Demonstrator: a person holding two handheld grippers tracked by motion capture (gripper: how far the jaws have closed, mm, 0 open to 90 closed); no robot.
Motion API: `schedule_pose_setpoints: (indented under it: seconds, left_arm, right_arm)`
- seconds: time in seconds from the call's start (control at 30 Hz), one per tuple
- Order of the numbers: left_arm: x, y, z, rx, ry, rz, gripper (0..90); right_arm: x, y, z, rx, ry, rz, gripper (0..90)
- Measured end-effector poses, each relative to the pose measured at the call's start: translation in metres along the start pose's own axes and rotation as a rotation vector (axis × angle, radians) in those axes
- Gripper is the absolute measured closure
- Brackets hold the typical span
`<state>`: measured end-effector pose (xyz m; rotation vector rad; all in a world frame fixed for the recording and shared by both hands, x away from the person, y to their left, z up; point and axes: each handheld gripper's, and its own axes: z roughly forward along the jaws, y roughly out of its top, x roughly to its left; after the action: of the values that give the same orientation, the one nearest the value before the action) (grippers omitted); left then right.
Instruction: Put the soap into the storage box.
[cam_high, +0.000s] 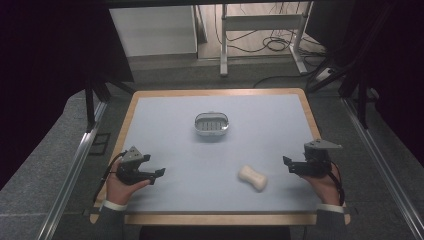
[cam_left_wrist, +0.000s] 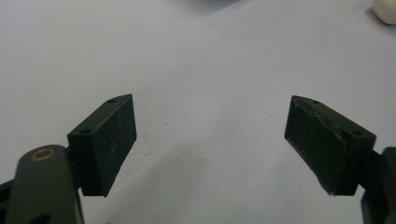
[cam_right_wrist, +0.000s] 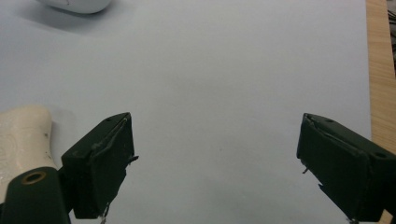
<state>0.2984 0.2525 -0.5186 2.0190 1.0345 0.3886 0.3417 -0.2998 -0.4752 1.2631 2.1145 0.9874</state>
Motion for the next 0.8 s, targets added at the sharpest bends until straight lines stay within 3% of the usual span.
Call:
schedule_pose_setpoints:
  seconds: [0.43,0.8]
  left_arm:
    - [0.000,0.002,-0.001,-0.024,-0.032,-0.049,12.9]
    - [0.001,0.002,-0.004,-0.035,-0.012,-0.065,11.8]
  right_arm:
    - [0.010,0.007,-0.006,-0.003,0.006,-0.044,11.0]
    - [0.023,0.018,-0.018,-0.043,0.020,-0.076,11.6]
